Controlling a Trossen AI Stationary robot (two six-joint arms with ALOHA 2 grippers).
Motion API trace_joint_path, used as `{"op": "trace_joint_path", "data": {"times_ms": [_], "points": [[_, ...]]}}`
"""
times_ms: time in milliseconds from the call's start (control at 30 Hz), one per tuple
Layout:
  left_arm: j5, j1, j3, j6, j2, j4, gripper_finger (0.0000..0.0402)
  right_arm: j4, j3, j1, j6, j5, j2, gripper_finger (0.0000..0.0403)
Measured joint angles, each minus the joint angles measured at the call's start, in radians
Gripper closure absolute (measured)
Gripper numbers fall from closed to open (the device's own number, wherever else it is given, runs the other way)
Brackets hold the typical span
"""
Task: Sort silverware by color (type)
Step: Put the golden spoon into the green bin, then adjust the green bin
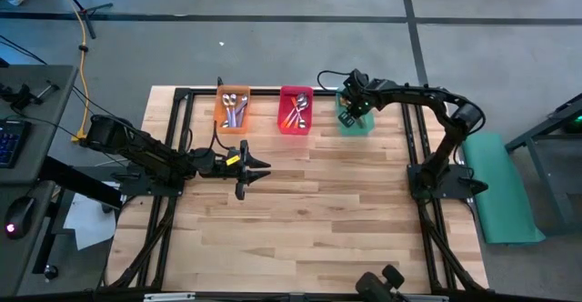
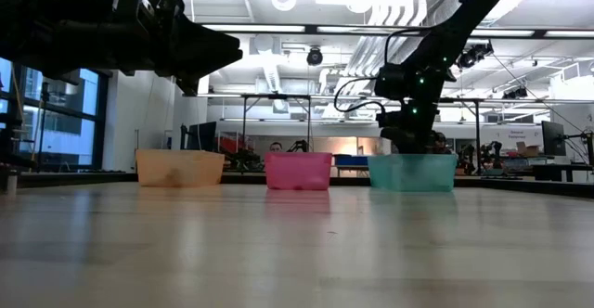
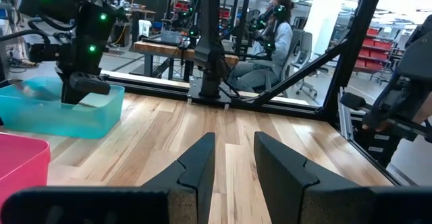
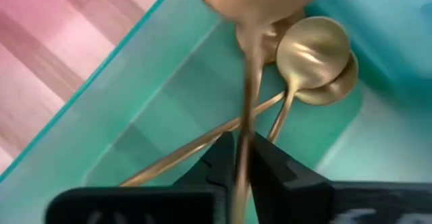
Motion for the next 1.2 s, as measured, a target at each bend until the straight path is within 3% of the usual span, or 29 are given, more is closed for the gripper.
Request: {"op": "trace_joint_path", "data": {"times_ms": [200, 333, 433, 633, 833, 1067, 1200], "points": [[-0.001, 0.000, 0.000, 0.000, 0.000, 0.000, 0.0307, -0.002, 0.015, 0.000, 0.012, 0.042, 0.000, 0.0326], [-0.002, 0.000, 0.000, 0.000, 0.000, 0.000, 0.0307, -0.062, 0.065, 0.002, 0.004, 0.044, -0.006, 0.0310], [-0.002, 0.000, 0.000, 0.000, 0.000, -0.002, 0.0307, -0.141, 0.109, 0.016, -0.036, 0.048, -0.041, 0.0325], [0.019, 0.008, 0.000, 0.004, 0.000, -0.008, 0.0307, -0.352, 0.132, 0.016, -0.125, 0.086, -0.205, 0.0396], [0.098, 0.074, 0.000, 0.010, -0.013, -0.009, 0.0325, -0.370, -0.033, -0.036, -0.086, 0.081, -0.369, 0.0394], [0.206, 0.165, 0.001, -0.005, -0.020, -0.011, 0.0377, -0.156, -0.309, -0.059, -0.055, -0.003, -0.429, 0.0401], [0.267, 0.214, 0.001, -0.025, -0.020, -0.011, 0.0399, -0.020, -0.401, -0.059, -0.054, -0.089, -0.429, 0.0402]]}}
